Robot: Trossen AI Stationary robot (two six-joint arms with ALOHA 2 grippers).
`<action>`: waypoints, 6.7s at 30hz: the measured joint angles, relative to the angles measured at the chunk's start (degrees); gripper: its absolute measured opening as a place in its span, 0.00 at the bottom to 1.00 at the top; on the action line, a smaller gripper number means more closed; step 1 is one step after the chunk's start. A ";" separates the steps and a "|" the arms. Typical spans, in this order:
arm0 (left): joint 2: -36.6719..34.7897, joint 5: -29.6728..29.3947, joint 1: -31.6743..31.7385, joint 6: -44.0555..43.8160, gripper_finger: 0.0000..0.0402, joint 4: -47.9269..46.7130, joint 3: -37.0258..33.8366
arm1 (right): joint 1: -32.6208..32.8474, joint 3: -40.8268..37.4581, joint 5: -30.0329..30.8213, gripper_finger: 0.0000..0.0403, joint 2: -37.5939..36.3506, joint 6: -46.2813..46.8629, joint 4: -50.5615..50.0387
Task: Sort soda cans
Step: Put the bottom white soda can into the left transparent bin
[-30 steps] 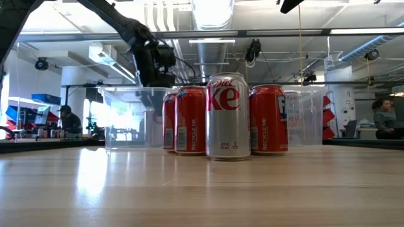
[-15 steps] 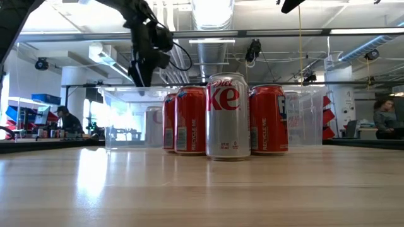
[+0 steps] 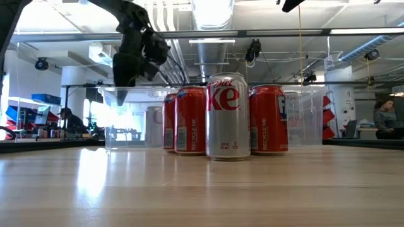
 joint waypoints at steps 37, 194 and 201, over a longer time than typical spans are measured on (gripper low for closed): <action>-5.18 -9.87 -0.36 7.43 0.81 1.32 -0.06 | -0.01 0.00 1.45 0.57 0.00 -1.74 0.17; 1.37 -26.61 -62.46 -46.10 0.81 81.87 -27.73 | -0.01 -8.31 1.53 0.73 14.33 -30.12 21.43; 1.37 -25.18 -60.61 -46.53 0.81 82.30 -27.74 | -0.01 -8.31 7.01 0.70 9.06 -27.73 21.59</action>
